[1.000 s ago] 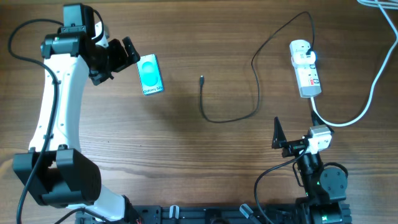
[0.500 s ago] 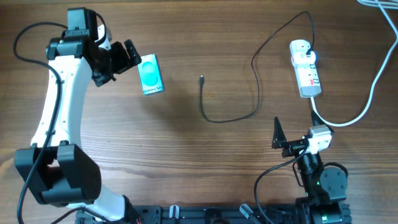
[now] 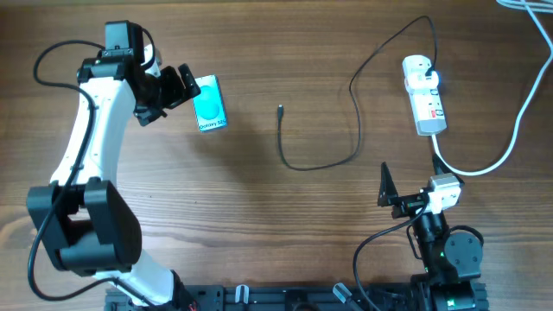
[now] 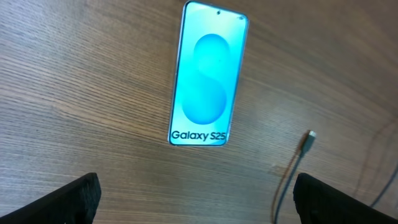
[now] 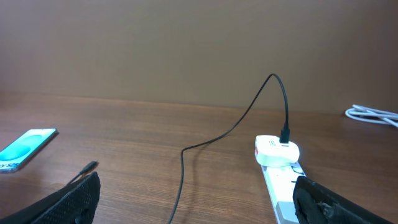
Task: Plug charger to phone and switch on socket
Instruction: 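Lower the left gripper and grasp the phone's top edge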
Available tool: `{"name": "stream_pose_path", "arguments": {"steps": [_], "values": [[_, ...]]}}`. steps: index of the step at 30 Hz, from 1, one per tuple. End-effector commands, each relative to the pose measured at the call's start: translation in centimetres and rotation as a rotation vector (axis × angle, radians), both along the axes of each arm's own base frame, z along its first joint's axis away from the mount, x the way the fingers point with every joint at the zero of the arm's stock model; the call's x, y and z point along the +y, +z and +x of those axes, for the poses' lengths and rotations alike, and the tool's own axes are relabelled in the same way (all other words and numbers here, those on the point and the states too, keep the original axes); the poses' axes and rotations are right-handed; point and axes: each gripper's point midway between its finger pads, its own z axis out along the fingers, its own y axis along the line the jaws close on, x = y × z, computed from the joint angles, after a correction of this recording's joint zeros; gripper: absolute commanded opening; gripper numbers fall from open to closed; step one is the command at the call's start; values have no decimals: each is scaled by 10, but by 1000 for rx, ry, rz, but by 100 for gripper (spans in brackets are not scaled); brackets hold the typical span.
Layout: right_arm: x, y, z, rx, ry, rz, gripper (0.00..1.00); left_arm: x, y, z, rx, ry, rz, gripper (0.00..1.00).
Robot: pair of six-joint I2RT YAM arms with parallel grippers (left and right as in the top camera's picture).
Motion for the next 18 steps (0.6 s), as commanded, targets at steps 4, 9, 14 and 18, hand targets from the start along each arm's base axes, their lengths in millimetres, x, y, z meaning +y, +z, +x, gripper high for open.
{"name": "stream_pose_path", "arguments": {"steps": [4, 9, 14, 18], "values": [[0, 2, -1, -11, 0, -1, 100, 0, -28, 2, 54, 5, 1, 100], [0, 2, -1, -11, 0, -1, 100, 0, -41, 2, 84, 5, 0, 100], [0, 2, -1, -11, 0, -1, 100, 0, -50, 1, 108, 5, -2, 100], [0, 2, -1, -11, 0, -1, 100, -4, -60, 0, 136, 22, -10, 100]]}}
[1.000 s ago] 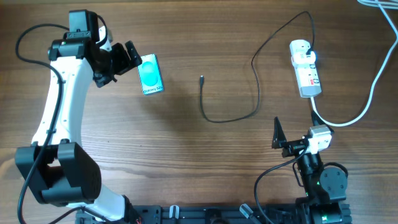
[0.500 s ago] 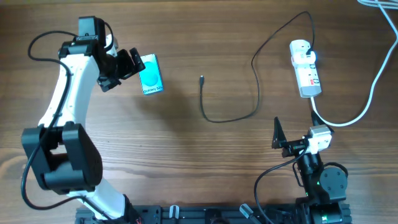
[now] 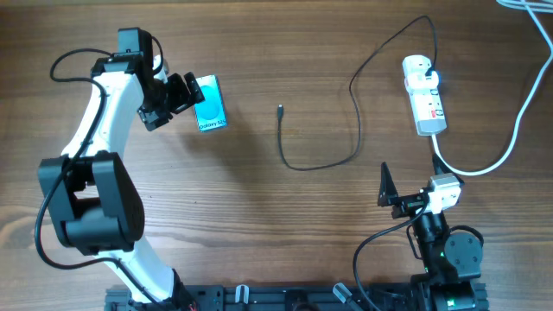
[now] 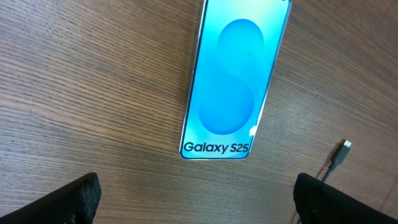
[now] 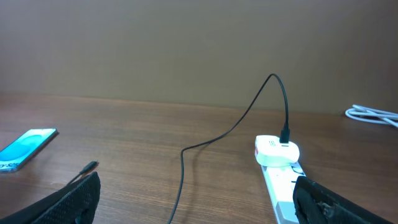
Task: Plug charger to phone and switch on socket
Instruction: 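Lower the left gripper and grasp the phone's top edge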
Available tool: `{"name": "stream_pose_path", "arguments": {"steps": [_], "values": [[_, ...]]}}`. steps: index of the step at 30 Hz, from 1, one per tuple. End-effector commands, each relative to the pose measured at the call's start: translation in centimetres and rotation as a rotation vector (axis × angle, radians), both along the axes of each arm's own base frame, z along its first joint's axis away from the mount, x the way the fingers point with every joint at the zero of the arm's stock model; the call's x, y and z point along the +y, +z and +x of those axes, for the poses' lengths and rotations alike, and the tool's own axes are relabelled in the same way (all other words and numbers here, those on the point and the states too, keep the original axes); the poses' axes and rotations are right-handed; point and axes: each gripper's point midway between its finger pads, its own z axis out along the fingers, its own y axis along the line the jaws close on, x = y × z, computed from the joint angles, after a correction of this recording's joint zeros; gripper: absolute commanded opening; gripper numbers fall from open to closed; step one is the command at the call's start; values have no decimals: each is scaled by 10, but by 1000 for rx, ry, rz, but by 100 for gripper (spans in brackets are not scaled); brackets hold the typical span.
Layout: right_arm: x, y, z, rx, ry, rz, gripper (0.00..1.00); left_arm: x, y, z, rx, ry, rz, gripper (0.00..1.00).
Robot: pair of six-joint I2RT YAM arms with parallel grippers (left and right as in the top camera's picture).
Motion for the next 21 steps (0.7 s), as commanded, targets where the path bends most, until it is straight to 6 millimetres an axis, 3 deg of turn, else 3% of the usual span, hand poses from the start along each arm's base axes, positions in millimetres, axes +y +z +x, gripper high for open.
{"name": "stream_pose_path", "arguments": {"steps": [1, 10, 21], "values": [[0, 2, -1, -11, 0, -1, 99, -6, -18, -3, 47, 9, 4, 100], [0, 2, -1, -10, 0, -1, 100, -37, -31, 6, 12, -93, 150, 100], [0, 2, -1, -11, 0, -1, 100, -46, -36, 16, -25, -116, 196, 100]]}}
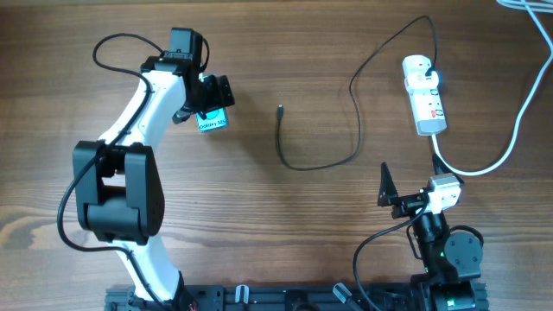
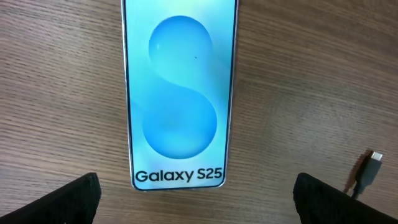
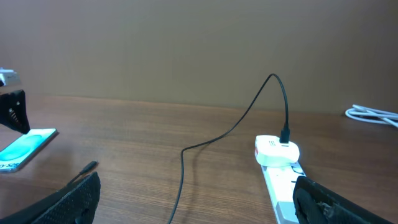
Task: Plug charger to phone and switch on socket
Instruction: 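Lower the left gripper and grasp the phone's top edge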
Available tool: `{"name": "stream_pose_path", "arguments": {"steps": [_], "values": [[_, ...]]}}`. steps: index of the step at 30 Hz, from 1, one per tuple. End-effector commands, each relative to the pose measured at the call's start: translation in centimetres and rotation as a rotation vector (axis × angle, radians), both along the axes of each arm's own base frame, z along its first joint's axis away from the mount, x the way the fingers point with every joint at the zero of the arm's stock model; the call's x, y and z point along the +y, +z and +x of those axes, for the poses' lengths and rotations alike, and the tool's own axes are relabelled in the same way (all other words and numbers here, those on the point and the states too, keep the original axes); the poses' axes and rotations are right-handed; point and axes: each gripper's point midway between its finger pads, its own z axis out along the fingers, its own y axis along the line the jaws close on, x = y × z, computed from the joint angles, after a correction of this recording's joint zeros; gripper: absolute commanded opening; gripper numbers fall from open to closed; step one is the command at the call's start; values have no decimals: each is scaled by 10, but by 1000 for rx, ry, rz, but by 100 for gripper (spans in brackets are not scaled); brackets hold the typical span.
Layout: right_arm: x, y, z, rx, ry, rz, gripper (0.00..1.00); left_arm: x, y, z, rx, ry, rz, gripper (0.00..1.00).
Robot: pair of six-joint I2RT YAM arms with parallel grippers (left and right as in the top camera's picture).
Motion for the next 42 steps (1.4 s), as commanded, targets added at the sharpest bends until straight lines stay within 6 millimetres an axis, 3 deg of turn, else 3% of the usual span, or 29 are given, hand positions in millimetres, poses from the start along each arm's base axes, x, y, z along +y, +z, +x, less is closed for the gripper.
{"name": "stream_pose_path", "arguments": {"steps": [1, 14, 22, 33, 38, 42], "values": [[0, 2, -1, -10, 0, -2, 100, 4, -22, -2, 39, 14, 24, 100], [0, 2, -1, -10, 0, -1, 100, 16, -36, 1, 49, 32, 94, 100], [0, 2, -1, -11, 0, -1, 100, 16, -58, 0, 84, 30, 99, 100], [0, 2, -1, -11, 0, -1, 100, 15, -58, -5, 104, 26, 98, 89], [0, 2, -1, -10, 0, -1, 100, 17, -60, -17, 154, 24, 105, 95], [0, 2, -1, -10, 0, -1, 100, 17, -60, -16, 150, 24, 105, 83]]}}
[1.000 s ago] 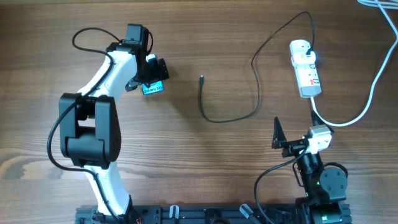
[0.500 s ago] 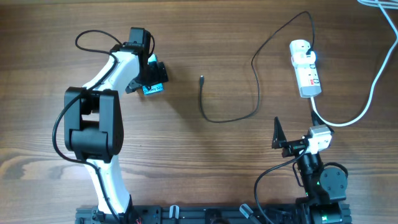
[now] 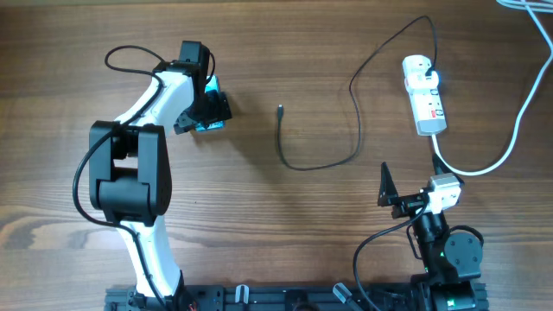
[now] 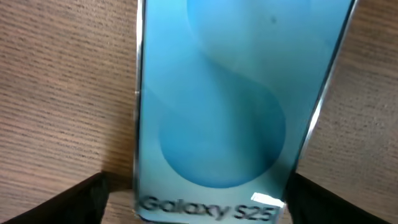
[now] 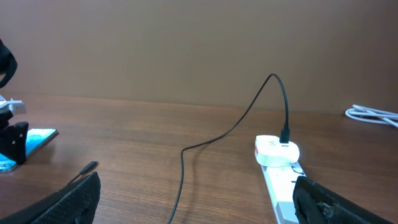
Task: Plug charger to phone and switch on socket
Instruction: 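Lower the left gripper and grasp the phone's top edge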
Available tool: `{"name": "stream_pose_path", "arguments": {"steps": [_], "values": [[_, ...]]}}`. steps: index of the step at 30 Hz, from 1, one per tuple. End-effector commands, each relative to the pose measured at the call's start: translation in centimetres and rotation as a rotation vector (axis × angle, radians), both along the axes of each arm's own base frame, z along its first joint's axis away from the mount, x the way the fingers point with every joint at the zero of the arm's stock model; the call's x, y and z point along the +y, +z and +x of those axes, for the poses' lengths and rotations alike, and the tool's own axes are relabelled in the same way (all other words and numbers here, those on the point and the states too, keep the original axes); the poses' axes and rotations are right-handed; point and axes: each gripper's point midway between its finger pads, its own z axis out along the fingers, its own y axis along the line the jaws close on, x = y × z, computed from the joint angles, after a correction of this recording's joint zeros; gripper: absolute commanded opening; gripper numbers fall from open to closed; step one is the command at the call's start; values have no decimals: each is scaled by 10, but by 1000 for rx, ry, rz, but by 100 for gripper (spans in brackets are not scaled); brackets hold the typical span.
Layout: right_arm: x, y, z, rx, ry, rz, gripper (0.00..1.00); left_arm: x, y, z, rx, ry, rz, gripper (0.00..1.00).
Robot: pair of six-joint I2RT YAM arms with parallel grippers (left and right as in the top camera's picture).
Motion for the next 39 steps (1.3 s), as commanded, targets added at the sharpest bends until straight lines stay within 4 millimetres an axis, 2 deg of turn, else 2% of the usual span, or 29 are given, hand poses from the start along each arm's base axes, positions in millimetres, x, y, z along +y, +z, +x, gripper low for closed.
{"name": "stream_pose_path", "arguments": {"steps": [1, 4, 5, 6, 11, 14, 16, 17, 19, 26, 27, 28, 31, 37, 39], "values": [[0, 2, -1, -10, 0, -2, 100, 1, -5, 0, 0, 3, 9, 80], [0, 2, -1, -11, 0, -1, 100, 0, -4, 7, -29, 4, 5, 78], [0, 2, -1, -10, 0, -1, 100, 0, -4, 10, -39, 4, 4, 80], [0, 2, -1, -10, 0, -1, 100, 0, -3, 14, -55, 3, 3, 93], [0, 2, -1, -10, 0, -2, 100, -2, 0, 28, -113, -3, -3, 95], [0, 2, -1, -10, 0, -1, 100, -3, 1, 32, -133, -3, -6, 91], [0, 2, -1, -10, 0, -1, 100, -3, 1, 33, -134, -3, -7, 82], [0, 2, -1, -10, 0, -1, 100, -3, 1, 32, -132, -3, -7, 74], [0, 2, -1, -10, 0, -1, 100, -2, 0, 30, -121, -3, -5, 66], [0, 2, -1, -10, 0, -1, 100, -1, -1, 22, -89, -3, -1, 68], [0, 2, -1, -10, 0, -1, 100, -1, -1, 22, -89, -3, -1, 73], [0, 2, -1, -10, 0, -1, 100, -2, -1, 22, -90, -3, -1, 90], [0, 2, -1, -10, 0, -1, 100, -2, -1, 26, -104, -3, -3, 99], [0, 2, -1, -10, 0, -1, 100, -3, 2, 36, -146, -2, -8, 100], [0, 2, -1, -10, 0, -1, 100, -3, 0, 35, -142, 1, -9, 97]]}}
